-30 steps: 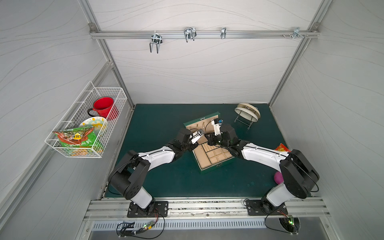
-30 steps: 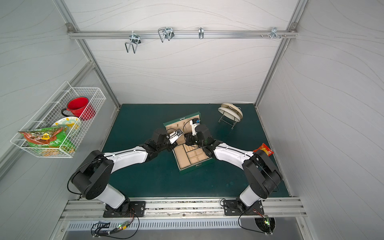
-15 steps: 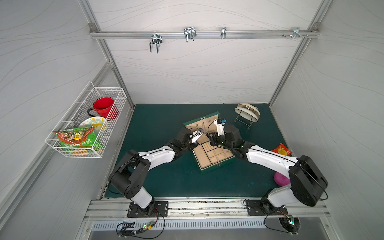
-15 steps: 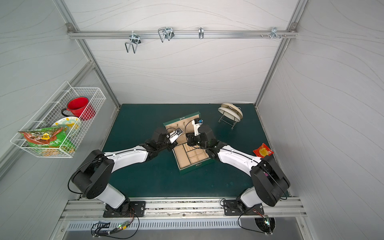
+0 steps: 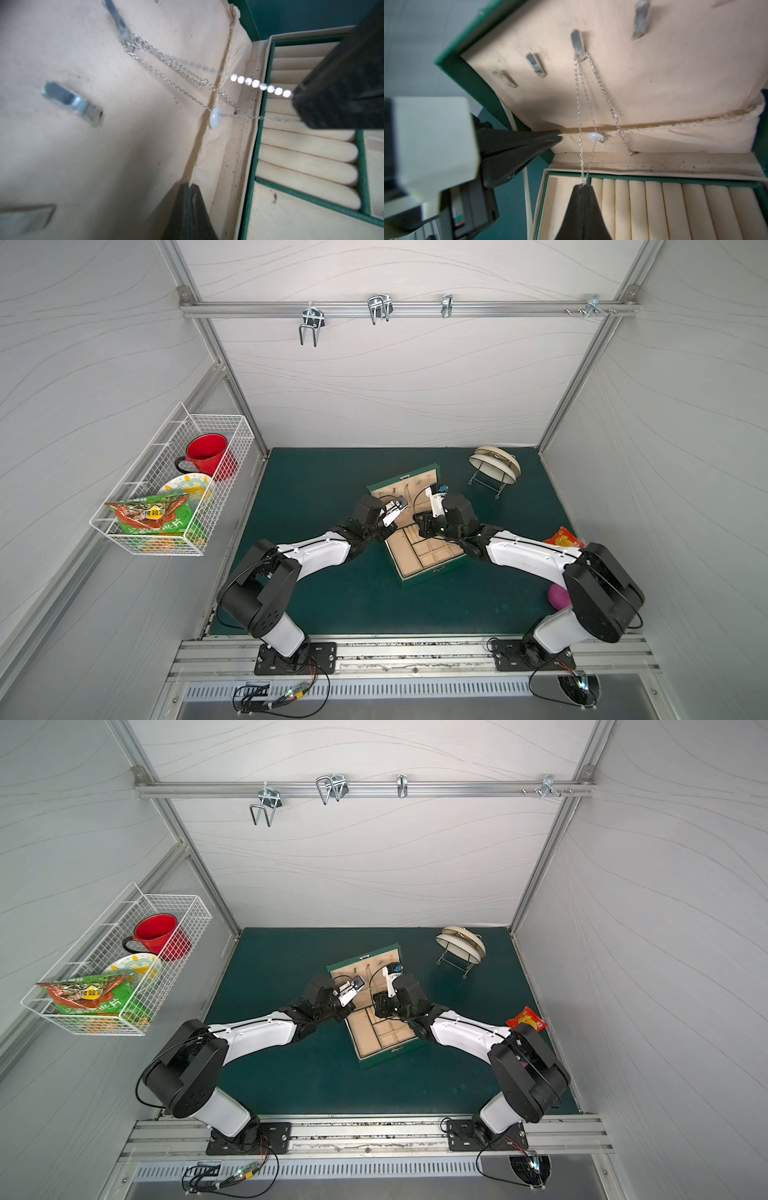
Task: Put jewelry chain into jewelry box
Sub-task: Adjust the necklace in the storage slot.
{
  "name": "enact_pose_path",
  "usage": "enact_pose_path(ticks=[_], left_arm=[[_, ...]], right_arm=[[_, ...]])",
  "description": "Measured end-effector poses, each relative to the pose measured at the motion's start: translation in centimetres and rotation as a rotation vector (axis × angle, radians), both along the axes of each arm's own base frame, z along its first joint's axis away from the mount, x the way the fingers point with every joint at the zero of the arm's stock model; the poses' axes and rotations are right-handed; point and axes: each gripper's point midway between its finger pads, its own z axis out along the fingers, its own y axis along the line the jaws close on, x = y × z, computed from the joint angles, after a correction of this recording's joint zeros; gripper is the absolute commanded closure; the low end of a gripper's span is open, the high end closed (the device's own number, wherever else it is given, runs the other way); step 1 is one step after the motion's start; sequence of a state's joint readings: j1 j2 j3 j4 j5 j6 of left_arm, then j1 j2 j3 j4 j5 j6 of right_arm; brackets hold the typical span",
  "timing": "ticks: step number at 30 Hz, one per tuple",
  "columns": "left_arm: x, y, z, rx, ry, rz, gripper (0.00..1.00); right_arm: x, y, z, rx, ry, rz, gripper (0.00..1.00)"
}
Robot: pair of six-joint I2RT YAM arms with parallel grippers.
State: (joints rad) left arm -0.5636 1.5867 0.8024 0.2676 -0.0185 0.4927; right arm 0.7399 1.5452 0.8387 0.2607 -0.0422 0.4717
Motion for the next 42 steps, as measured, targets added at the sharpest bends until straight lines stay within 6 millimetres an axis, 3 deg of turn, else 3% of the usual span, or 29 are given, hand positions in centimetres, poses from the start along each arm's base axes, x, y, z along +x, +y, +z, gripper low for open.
enact_pose_path(ticks=[9, 12, 15, 20, 25, 42], left_arm=[[0.0, 0.0, 0.0, 0.000, 0.000, 0.000, 1.00], [0.0, 0.0, 0.0, 0.000, 0.000, 0.000, 1.00], [0.0, 0.0, 0.0, 0.000, 0.000, 0.000, 1.00], [0.0, 0.0, 0.0, 0.000, 0.000, 0.000, 1.00], [0.0, 0.0, 0.0, 0.000, 0.000, -0.001, 1.00], [0.0, 0.0, 0.0, 0.000, 0.000, -0.001, 1.00]], right_arm=[[0.9, 0.8, -1.2, -0.018, 0.020, 0.000, 1.00], [1.0, 0.9, -1.0, -0.011, 0.016, -0.002, 0.58], [1.2, 0.5, -0.6, -0.017, -0.001, -0.009, 0.46], [2.4, -1.0, 1.4, -0.015, -0.057, -0.034, 0.60], [4.8, -2.5, 1.4, -0.032, -0.066, -0.068, 0.65], [6.1, 0.3, -1.0, -0.047, -0.023, 0.011, 0.70]])
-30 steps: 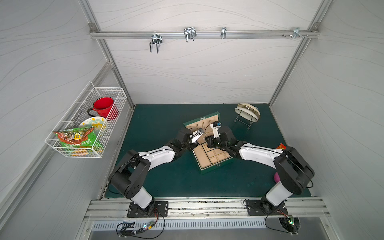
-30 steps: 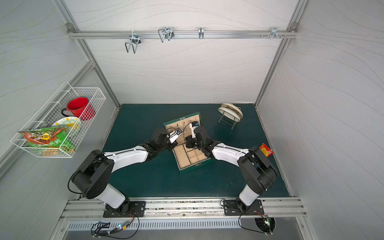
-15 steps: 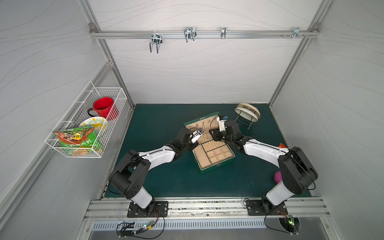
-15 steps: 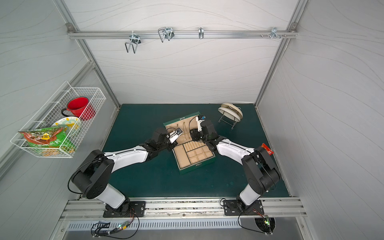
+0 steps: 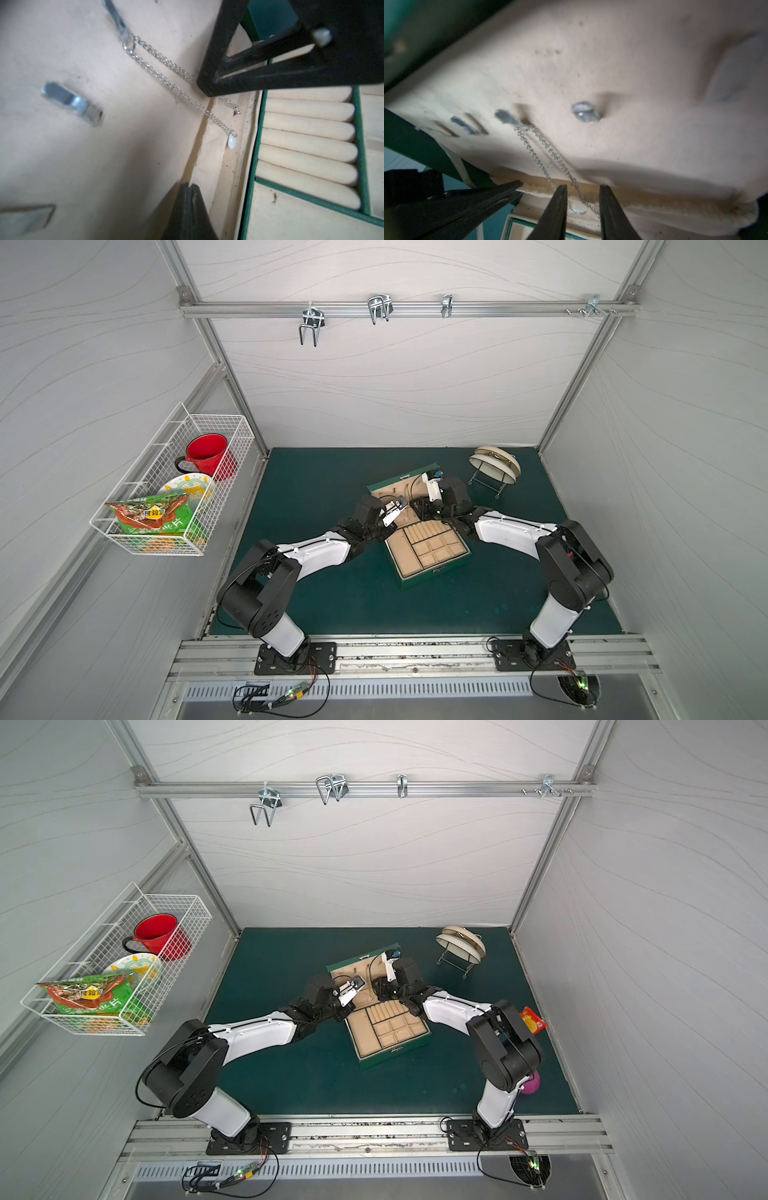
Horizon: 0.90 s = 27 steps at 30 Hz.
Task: Put jewelry chain into jewelry box
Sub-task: Adjust the necklace in the storage slot.
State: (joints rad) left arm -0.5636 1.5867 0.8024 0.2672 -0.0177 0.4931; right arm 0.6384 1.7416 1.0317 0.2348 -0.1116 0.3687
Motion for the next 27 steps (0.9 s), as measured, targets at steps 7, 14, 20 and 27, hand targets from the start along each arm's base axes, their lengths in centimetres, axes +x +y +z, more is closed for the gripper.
enact_pose_path(ticks=[7, 14, 20, 27], left_arm=[[0.0, 0.0, 0.0, 0.000, 0.000, 0.000, 1.00], [0.0, 0.1, 0.0, -0.001, 0.001, 0.000, 1.00], [0.0, 0.0, 0.0, -0.003, 0.003, -0.003, 1.00], [0.0, 0.0, 0.0, -0.004, 0.002, -0.003, 1.00]], right_arm=[[0.3, 0.7, -0.6, -0.005, 0.010, 0.008, 0.76], [0.6, 1.0, -0.5, -0.002, 0.005, 0.009, 1.00], [0.2, 0.2, -0.8, -0.017, 0.003, -0.015, 1.00], [-1.0, -0.6, -1.1, -0.023, 0.012, -0.018, 1.00]])
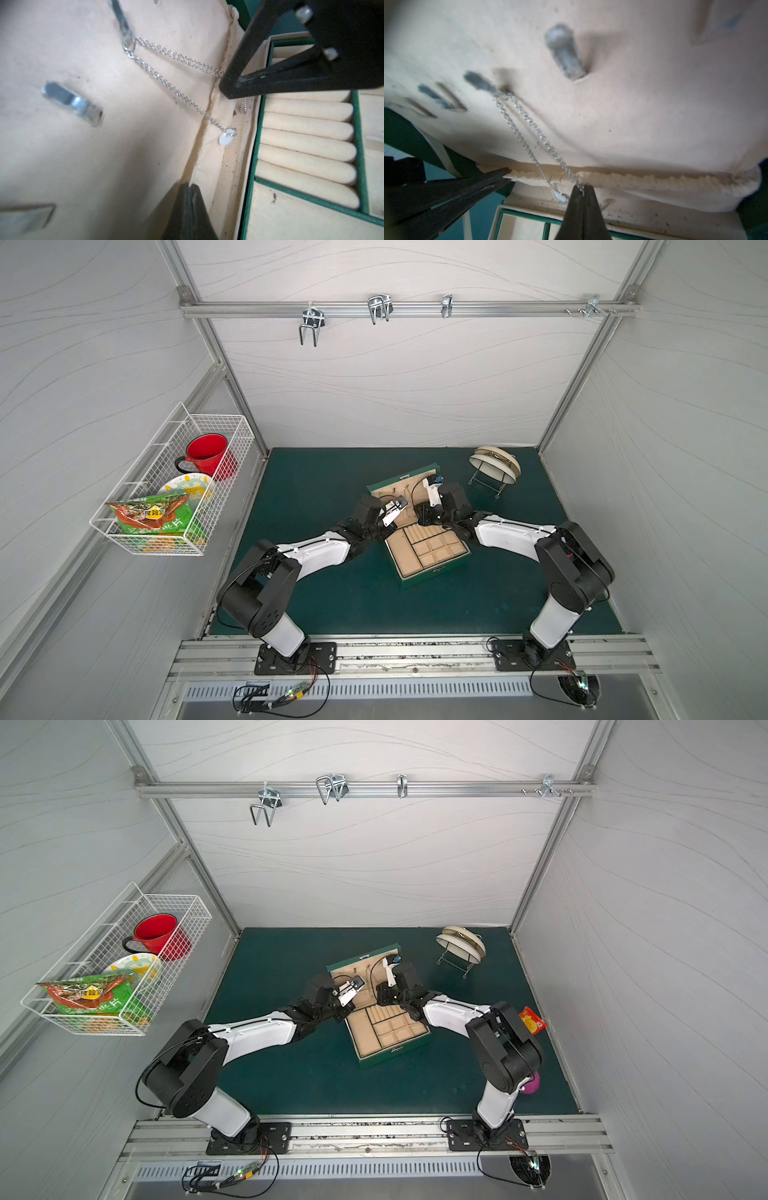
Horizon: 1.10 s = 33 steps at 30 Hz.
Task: Put jewelry chain into jewelry box
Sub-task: Adjust the necklace in the storage slot.
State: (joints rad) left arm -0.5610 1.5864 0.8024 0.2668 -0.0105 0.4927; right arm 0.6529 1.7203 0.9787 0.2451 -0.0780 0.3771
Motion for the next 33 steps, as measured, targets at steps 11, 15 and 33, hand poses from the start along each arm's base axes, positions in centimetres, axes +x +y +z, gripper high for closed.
enact_pose_path(ticks=[11, 15, 33], left_arm=[[0.0, 0.0, 0.0, 0.001, 0.001, -0.001, 1.00], [-0.1, 0.0, 0.0, 0.000, 0.002, -0.003, 1.00], [-0.2, -0.1, -0.1, -0.006, 0.011, -0.014, 1.00]], right_arm=[[-0.1, 0.4, 2.1, 0.027, -0.037, 0.009, 1.00], [0.5, 0.9, 4.1, 0.052, -0.079, 0.014, 1.00], [2.0, 1.7, 3.9, 0.047, -0.138, 0.012, 1.00]])
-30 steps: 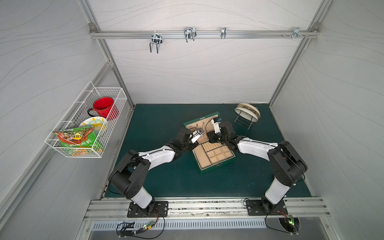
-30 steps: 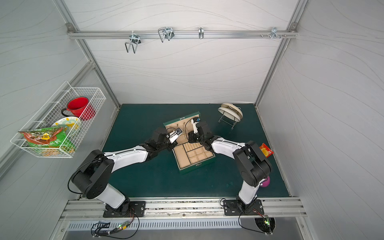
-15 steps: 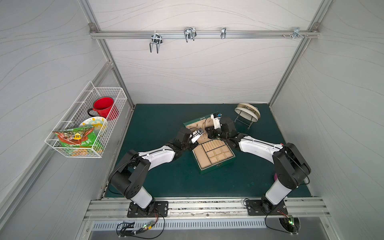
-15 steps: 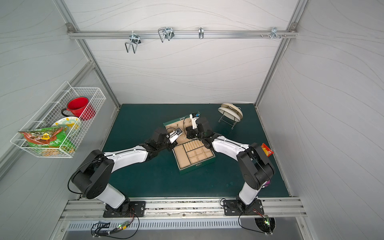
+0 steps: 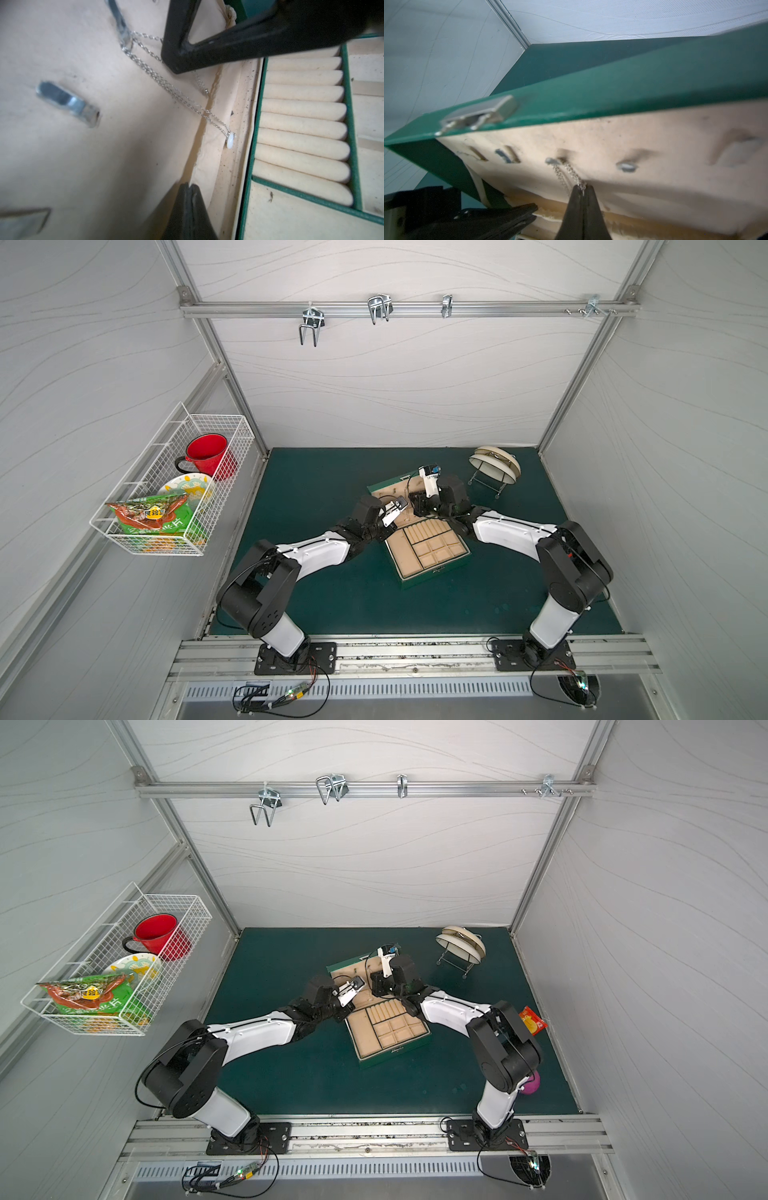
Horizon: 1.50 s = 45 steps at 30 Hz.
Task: Put jewelry chain into jewelry box
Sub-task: Adjust the necklace in the storage slot.
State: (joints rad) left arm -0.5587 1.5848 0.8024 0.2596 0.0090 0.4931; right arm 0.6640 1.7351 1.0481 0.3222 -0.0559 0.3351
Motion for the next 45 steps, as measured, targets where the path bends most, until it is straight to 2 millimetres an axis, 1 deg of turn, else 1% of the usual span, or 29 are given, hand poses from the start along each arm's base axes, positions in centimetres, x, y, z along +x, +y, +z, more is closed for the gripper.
enact_pose_path(ticks=[6, 9, 18, 22, 45], left_arm=[[0.0, 0.0, 0.0, -0.001, 0.000, -0.001, 1.00], [0.0, 0.0, 0.0, -0.001, 0.000, 0.000, 1.00], [0.0, 0.0, 0.0, -0.001, 0.000, 0.000, 1.00], [0.0, 0.0, 0.0, 0.000, 0.001, -0.001, 1.00], [0.0, 0.0, 0.0, -0.001, 0.001, 0.000, 1.00]], right_arm=[[0.4, 0.0, 0.0, -0.009, -0.023, -0.011, 1.00], [0.4, 0.1, -0.3, -0.013, -0.021, -0.013, 1.00], [-0.3, -0.1, -2.7, -0.042, 0.010, -0.013, 1.00], [-0.5, -0.2, -3.4, -0.053, 0.018, -0.017, 1.00], [-0.4, -0.5, -3.7, -0.069, 0.017, -0.041, 1.00]])
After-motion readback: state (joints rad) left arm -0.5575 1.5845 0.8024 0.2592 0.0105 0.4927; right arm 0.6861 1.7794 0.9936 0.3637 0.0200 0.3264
